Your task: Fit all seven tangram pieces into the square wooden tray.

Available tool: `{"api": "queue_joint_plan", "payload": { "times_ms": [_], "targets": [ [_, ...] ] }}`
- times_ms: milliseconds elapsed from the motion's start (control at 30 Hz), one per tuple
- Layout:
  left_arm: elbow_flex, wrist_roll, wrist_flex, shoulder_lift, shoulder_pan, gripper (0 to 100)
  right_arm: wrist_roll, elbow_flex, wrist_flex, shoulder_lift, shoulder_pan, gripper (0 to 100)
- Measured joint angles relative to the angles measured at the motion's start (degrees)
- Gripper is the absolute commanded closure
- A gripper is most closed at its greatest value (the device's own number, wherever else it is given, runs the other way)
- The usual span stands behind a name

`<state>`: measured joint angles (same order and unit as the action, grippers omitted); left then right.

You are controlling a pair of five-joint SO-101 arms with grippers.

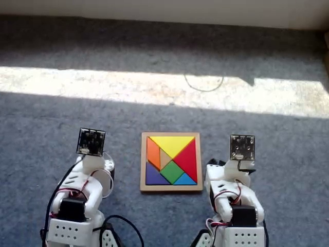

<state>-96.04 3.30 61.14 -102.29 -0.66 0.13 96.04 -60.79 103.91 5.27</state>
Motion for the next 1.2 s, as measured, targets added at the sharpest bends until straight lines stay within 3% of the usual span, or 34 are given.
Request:
{"api": "queue_joint_plan", "payload": {
  "times_ms": [267,700,1200],
  "targets": [
    [0.0,-1.1,4.6,0.0,0.0,99,0.0,0.0,-9.8,0.0,0.1,99.0],
    [0.0,-1.1,14.3,0.0,0.0,99,0.0,0.0,-10.4,0.0,0.1,99.0],
    [0.0,-1.1,14.9,0.0,0.0,99,0.0,0.0,-10.4,0.0,0.1,99.0]
  ]
}}
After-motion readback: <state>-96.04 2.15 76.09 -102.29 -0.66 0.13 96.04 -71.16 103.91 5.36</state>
